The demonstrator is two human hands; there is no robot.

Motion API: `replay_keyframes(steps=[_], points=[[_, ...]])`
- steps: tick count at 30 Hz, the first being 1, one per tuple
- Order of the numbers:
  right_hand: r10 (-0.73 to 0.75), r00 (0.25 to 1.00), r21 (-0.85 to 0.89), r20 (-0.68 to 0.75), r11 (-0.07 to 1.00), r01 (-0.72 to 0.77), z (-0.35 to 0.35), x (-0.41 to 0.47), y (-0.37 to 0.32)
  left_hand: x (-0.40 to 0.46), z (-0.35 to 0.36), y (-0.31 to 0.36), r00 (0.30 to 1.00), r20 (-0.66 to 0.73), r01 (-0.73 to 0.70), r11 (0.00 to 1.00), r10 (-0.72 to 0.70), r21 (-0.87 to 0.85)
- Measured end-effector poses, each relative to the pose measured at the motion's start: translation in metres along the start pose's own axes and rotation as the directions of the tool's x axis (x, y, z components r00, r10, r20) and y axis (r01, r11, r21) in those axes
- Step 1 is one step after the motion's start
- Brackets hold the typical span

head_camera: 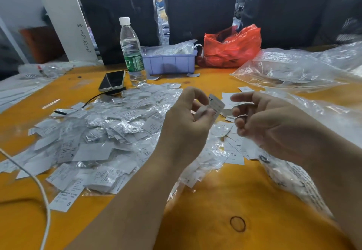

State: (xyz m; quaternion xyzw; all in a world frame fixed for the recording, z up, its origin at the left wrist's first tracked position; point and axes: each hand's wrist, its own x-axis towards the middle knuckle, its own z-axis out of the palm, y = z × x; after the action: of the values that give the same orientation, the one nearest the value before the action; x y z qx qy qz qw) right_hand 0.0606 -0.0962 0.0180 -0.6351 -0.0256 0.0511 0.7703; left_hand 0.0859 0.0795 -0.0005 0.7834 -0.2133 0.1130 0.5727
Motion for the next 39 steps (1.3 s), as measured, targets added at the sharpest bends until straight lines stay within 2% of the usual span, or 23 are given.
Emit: replay_keyframes(steps=[4,8,14,17,19,22,24,26,30,33,39], points=[[-0.081,0.994,0.027,-0.067,0.996,0.083,0.004,0.002,0.007,-0.001,0.001,0.001,0.998,0.069,-0.019,0.993,0.011,0.115],[-0.163,0.979,0.071,-0.124,0.983,0.172,0.007,0.002,0.009,-0.003,0.005,0.004,0.975,0.205,0.043,0.975,-0.088,0.217],[-0.299,0.938,0.083,-0.174,0.945,0.316,0.012,0.005,0.017,-0.009,0.012,0.012,0.921,0.336,0.199,0.980,-0.197,0.029],[-0.354,0.914,0.019,-0.199,0.931,0.365,0.013,0.006,0.022,-0.008,0.015,0.011,0.937,0.295,0.196,0.981,-0.186,-0.004],[-0.337,0.921,-0.013,-0.198,0.940,0.341,0.012,0.006,0.022,-0.007,0.014,0.010,0.943,0.280,0.195,0.981,-0.181,-0.023],[-0.193,0.957,-0.067,-0.217,0.981,0.183,0.006,0.007,0.016,-0.004,0.008,0.008,0.957,0.221,0.208,0.975,-0.186,-0.077],[-0.089,0.984,-0.167,-0.152,0.984,0.064,0.003,0.006,0.010,-0.003,0.006,0.006,0.966,0.170,0.216,0.972,-0.197,-0.098],[-0.046,0.996,-0.218,-0.070,0.975,0.029,0.002,0.004,0.007,-0.002,0.006,0.005,0.965,0.159,0.226,0.968,-0.208,-0.108],[-0.157,0.987,-0.291,-0.045,0.947,0.138,0.002,0.001,0.008,-0.003,0.008,0.005,0.950,0.209,0.261,0.958,-0.233,-0.116],[-0.242,0.968,-0.352,-0.060,0.913,0.206,0.003,0.000,0.009,-0.002,0.007,0.004,0.950,0.183,0.272,0.959,-0.254,-0.081],[-0.282,0.959,-0.366,-0.025,0.895,0.254,0.006,0.000,0.009,-0.001,0.000,0.009,0.960,0.181,0.239,0.961,-0.213,-0.137]])
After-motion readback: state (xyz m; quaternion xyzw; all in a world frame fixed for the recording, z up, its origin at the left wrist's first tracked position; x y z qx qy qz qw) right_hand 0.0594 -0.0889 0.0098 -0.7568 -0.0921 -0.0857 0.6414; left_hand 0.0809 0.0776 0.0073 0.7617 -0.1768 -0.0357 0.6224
